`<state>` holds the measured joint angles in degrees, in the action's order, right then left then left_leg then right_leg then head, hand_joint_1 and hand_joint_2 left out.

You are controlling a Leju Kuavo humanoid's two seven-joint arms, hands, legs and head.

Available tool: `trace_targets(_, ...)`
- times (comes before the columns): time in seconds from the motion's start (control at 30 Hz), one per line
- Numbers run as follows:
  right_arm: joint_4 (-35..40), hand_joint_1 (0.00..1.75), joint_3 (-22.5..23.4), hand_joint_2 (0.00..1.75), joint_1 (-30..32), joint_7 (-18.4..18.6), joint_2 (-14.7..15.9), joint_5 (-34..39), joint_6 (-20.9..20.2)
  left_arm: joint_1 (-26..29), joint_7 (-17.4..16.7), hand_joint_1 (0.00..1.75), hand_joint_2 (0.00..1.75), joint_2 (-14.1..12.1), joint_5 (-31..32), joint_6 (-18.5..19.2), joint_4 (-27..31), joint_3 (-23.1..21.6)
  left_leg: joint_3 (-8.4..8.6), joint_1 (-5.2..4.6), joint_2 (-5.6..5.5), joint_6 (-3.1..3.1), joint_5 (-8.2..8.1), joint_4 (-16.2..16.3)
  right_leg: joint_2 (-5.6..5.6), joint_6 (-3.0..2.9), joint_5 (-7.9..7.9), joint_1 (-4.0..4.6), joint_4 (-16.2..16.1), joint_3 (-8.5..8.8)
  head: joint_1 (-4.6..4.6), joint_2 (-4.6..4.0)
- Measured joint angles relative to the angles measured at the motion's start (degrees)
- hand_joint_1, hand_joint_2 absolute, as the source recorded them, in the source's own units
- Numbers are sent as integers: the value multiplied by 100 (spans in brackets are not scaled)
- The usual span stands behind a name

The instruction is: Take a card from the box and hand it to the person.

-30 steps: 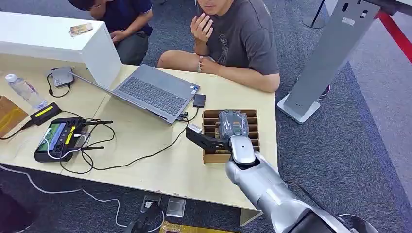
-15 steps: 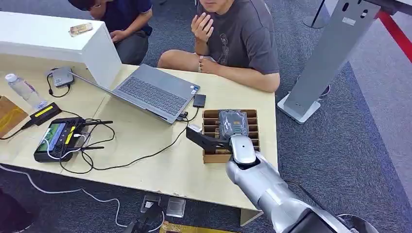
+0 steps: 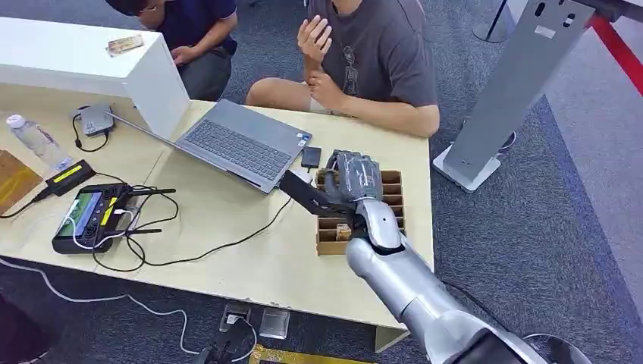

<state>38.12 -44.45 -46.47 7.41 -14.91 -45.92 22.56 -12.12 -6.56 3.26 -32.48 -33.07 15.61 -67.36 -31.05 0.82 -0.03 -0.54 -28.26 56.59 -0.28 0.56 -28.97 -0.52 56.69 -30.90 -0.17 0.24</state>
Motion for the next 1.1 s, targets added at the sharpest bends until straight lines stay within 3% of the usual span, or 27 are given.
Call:
trace_targets(0.2, 764, 138, 196, 175, 114, 48, 155, 240, 94, 32, -2, 0, 0, 0, -2, 0, 0, 17, 0, 0, 0, 0, 0, 3, 0, 0, 0, 0, 0, 0, 2, 0)
trace_targets(0.43, 1363, 141, 461, 175, 47, 243, 409, 4, 650, 39, -63, 0, 0, 4, 92, -4, 0, 15, -2, 0, 0, 0, 0, 3, 0, 0, 0, 0, 0, -2, 2, 0)
trace_targets(0.7, 959, 141, 586, 175, -608, 361, 570, -708, 1228, 5, -131, 0, 0, 39, 225, -4, 0, 9, -4, 0, 0, 0, 0, 5, 0, 0, 1, 0, 0, -3, 2, 0)
trace_targets(1.1, 10, 134, 522, 175, -959, 579, 568, -1401, 1062, -8, -131, 0, 0, 46, 205, -42, -2, 11, -11, 0, -4, 0, 0, 4, -3, 0, 1, 0, 0, -3, 0, 0)
